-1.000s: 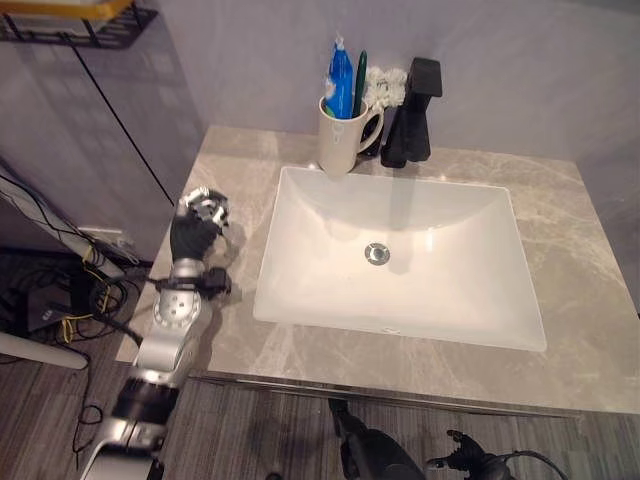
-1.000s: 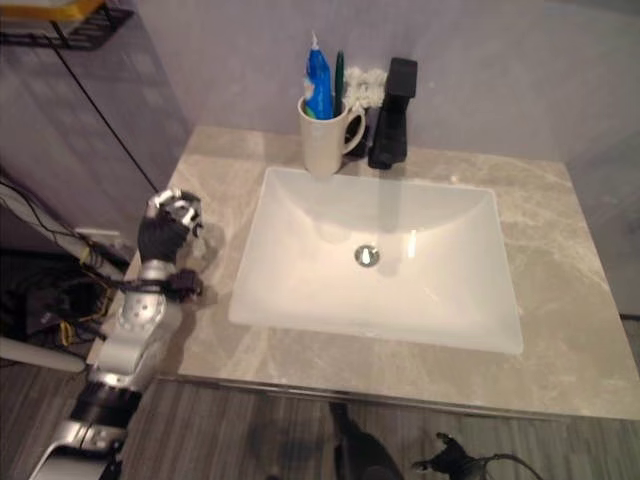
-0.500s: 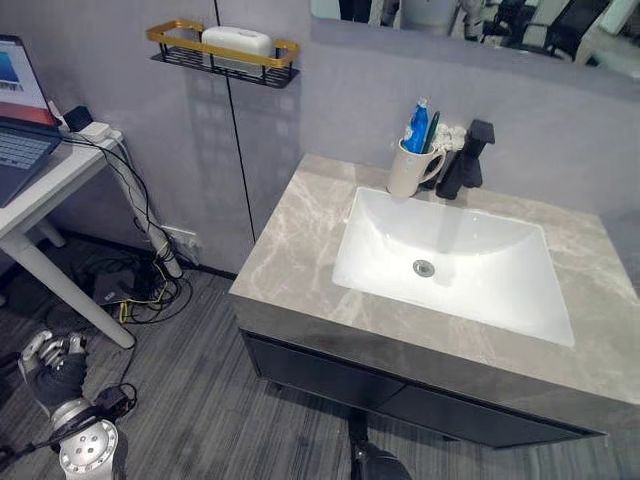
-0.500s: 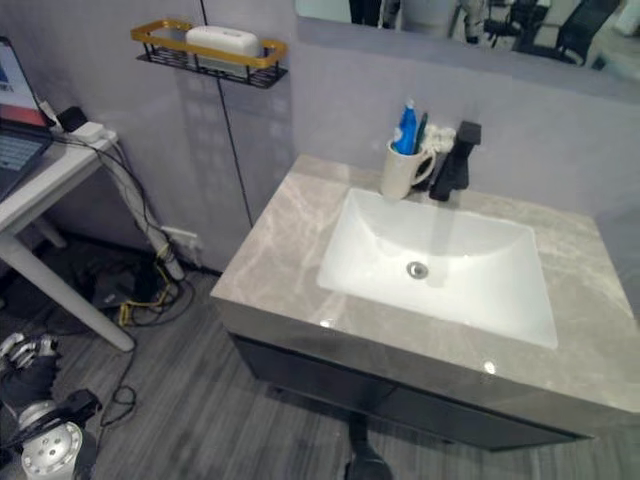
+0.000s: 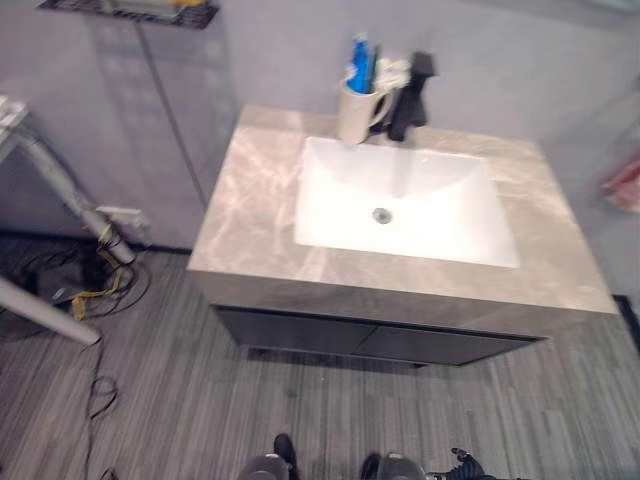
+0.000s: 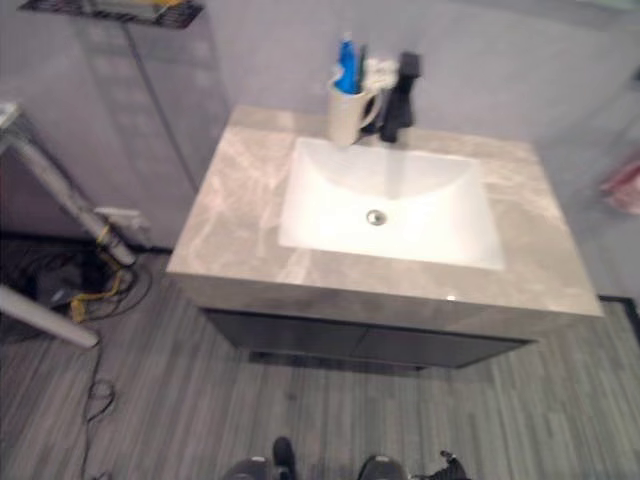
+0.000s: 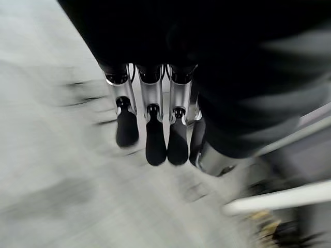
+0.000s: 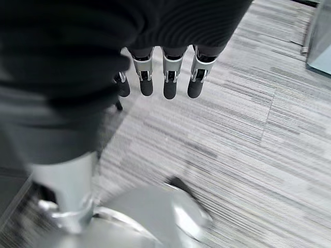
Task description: Put brush and paste in cup on sink, flatten towel.
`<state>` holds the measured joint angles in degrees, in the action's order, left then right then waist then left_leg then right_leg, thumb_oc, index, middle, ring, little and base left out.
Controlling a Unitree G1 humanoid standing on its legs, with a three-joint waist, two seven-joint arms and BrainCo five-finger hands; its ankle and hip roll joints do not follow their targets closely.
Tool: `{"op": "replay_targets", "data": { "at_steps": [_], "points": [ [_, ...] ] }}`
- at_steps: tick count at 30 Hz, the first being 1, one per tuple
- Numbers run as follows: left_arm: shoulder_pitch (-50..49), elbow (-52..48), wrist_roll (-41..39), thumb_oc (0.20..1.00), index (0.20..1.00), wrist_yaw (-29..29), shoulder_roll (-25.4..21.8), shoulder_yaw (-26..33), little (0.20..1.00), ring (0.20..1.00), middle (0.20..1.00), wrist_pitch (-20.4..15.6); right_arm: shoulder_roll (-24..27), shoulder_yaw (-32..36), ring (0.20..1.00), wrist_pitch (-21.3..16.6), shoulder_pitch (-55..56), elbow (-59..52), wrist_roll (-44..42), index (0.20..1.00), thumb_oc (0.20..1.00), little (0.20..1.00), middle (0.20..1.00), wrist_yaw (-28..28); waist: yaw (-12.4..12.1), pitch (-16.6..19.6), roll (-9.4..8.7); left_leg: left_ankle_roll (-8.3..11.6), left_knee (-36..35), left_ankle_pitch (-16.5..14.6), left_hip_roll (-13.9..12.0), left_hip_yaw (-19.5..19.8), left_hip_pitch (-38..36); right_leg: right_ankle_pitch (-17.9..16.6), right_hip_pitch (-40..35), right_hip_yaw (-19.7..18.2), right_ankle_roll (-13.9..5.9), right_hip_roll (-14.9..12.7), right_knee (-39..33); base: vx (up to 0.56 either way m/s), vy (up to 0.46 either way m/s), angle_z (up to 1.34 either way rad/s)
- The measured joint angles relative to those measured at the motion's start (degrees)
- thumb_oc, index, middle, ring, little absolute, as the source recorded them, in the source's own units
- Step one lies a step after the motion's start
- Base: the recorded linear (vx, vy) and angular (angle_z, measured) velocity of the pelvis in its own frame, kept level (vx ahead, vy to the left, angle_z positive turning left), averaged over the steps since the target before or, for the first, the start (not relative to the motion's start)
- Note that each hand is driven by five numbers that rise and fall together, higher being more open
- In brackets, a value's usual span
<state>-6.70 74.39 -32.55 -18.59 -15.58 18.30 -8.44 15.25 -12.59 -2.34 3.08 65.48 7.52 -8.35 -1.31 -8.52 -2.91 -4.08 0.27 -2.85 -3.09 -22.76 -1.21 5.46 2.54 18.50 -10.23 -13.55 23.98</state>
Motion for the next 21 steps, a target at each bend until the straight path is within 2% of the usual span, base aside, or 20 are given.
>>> {"op": "replay_targets", "data": {
  "at_steps": [1,2,3,4,5,6,7,8,10,12,14,16,18,19,21],
  "points": [
    [-0.51,1.89,0.85,1.000,1.000,2.37,0.43,-3.38,1.000,1.000,1.000,2.77,-0.03,-0.27,1.000,-0.15,0.21,-0.92,-0.01,1.000,1.000,1.000,1.000,0.11,-0.54,0.99,-0.41,0.61,-0.63,0.44,-1.04,-3.17,-0.81,-0.47,-0.53,1.19,0.69,0.99,-1.09,-0.07,-0.140,-1.24],
    [-1.08,1.90,2.33,1.000,1.000,4.11,0.60,-4.29,1.000,1.000,1.000,3.77,-0.22,-0.47,1.000,-0.24,0.16,-1.27,-0.01,1.000,1.000,1.000,1.000,0.18,-0.95,1.49,-1.17,0.89,0.13,0.10,-1.49,-5.02,-0.47,-0.50,-0.71,3.15,0.95,1.30,-2.44,0.00,-0.158,-1.58],
    [-0.98,4.33,6.22,1.000,1.000,7.23,0.41,-5.72,1.000,1.000,1.000,4.93,-0.18,-2.08,1.000,0.14,-0.41,-1.73,-0.01,1.000,1.000,1.000,1.000,0.87,-1.55,1.95,-1.72,2.21,-0.01,0.67,-2.53,-8.16,-0.58,0.12,-1.00,6.24,1.39,1.84,-7.37,0.05,-0.197,-1.61],
    [-0.40,6.68,10.55,1.000,1.000,9.97,0.42,-5.54,1.000,1.000,1.000,6.30,0.24,-3.58,1.000,0.18,-0.45,-2.33,-0.01,1.000,1.000,1.000,1.000,1.44,-1.22,3.01,-2.13,3.04,-0.52,0.86,-3.00,-9.15,-0.74,-0.49,-2.04,7.33,2.25,4.02,-12.48,0.09,-0.235,-1.40],
    [0.21,7.95,12.66,1.000,1.000,11.25,0.92,-5.46,1.000,1.000,1.000,6.89,1.15,-4.31,1.000,0.23,-0.16,-2.97,-0.01,1.000,1.000,1.000,1.000,1.80,-0.01,3.28,-1.08,3.50,-0.77,1.19,-3.27,-8.85,-0.76,-0.49,-2.34,7.06,2.28,5.00,-13.67,0.08,-0.244,-0.84],
    [0.76,7.69,15.89,1.000,1.000,11.59,1.65,-6.36,1.000,1.000,1.000,7.58,2.24,-4.26,1.000,0.29,0.99,-3.45,0.01,1.000,1.000,1.000,1.000,2.42,1.62,3.67,0.10,4.04,-0.92,1.56,-4.04,-8.43,-1.04,-0.26,-2.07,6.49,2.51,5.81,-13.68,0.03,-0.304,-0.27],
    [0.84,6.88,22.63,1.000,1.000,11.52,2.05,-13.05,1.000,1.000,1.000,7.92,3.49,-3.88,1.000,0.26,3.36,-4.33,0.02,1.000,1.000,1.000,1.000,2.96,2.78,4.73,0.73,4.80,-0.09,1.99,-4.13,-8.40,-1.27,0.76,-2.70,2.90,4.19,6.86,-15.07,-0.01,-0.213,-0.40],
    [1.07,5.60,26.51,1.000,1.000,11.61,2.34,-16.29,1.000,1.000,1.000,7.88,3.64,-3.80,1.000,0.36,4.64,-3.23,0.02,1.000,1.000,1.000,1.000,3.39,2.55,5.61,0.14,4.69,0.67,1.73,-4.08,-8.09,-1.30,1.43,-2.96,1.01,5.78,7.34,-16.40,-0.02,-0.195,-0.65],
    [1.50,2.80,32.72,1.000,1.000,10.76,1.92,-24.27,1.000,1.000,1.000,7.99,3.73,-3.58,1.000,0.33,3.97,-0.61,0.02,1.000,1.000,1.000,1.000,3.46,2.27,5.85,1.27,4.85,2.35,1.63,-5.58,-7.68,-0.46,0.63,-3.00,-0.75,7.34,8.76,-17.48,0.00,-0.079,-0.58],
    [3.83,1.70,36.25,1.000,1.000,10.83,1.20,-23.99,1.000,1.000,1.000,7.47,3.98,-3.60,1.000,0.69,5.35,0.71,0.07,1.000,1.000,1.000,1.000,3.45,2.75,5.76,1.89,5.05,2.25,1.68,-6.80,-6.59,-0.63,0.31,-2.80,-1.17,7.85,9.88,-17.81,-0.01,-0.148,-0.20],
    [6.48,-0.67,38.31,1.000,1.000,10.84,0.73,-26.40,1.000,1.000,1.000,7.51,4.13,-3.57,1.000,0.91,5.72,2.72,0.10,1.000,1.000,1.000,1.000,3.38,3.95,5.35,2.19,6.88,2.18,2.74,-8.01,-4.98,0.47,0.22,-1.88,-1.21,8.16,11.47,-18.77,-0.02,-0.194,-0.02],
    [8.10,-1.53,39.96,1.000,1.000,10.75,0.74,-27.00,1.000,1.000,1.000,7.52,4.35,-3.35,1.000,0.87,5.35,2.34,0.09,1.000,1.000,1.000,1.000,3.37,3.95,4.54,2.17,7.97,2.16,2.80,-8.51,-5.10,0.48,0.08,-0.79,-3.00,8.73,11.98,-18.57,-0.02,-0.131,-0.40],
    [9.01,-1.62,41.12,1.000,1.000,10.75,0.69,-29.46,1.000,1.000,1.000,7.72,4.65,-2.89,1.000,0.79,4.71,0.60,0.06,1.000,1.000,1.000,1.000,3.24,4.39,3.87,2.28,8.22,2.17,2.86,-8.71,-5.71,0.33,-0.19,0.29,-4.68,9.10,12.37,-18.06,-0.06,-0.083,-0.54],
    [9.45,-1.85,42.90,1.000,1.000,10.77,0.80,-31.44,1.000,1.000,1.000,7.61,4.64,-2.69,1.000,0.76,3.81,-0.29,-0.04,1.000,1.000,1.000,1.000,3.13,5.48,3.47,2.17,8.73,2.33,3.14,-8.68,-5.77,0.31,-0.77,1.39,-6.26,9.51,12.87,-17.69,-0.10,-0.095,-0.70],
    [10.19,-1.71,44.99,1.000,1.000,10.71,0.61,-33.70,1.000,1.000,1.000,7.67,4.49,-2.76,1.000,0.48,2.49,-1.68,-0.10,1.000,1.000,1.000,1.000,3.00,4.73,2.42,1.19,8.79,5.30,3.34,-8.64,-1.03,0.47,-1.31,2.43,-10.79,10.53,13.06,-17.33,-0.09,-0.066,-1.06]
  ]
}}
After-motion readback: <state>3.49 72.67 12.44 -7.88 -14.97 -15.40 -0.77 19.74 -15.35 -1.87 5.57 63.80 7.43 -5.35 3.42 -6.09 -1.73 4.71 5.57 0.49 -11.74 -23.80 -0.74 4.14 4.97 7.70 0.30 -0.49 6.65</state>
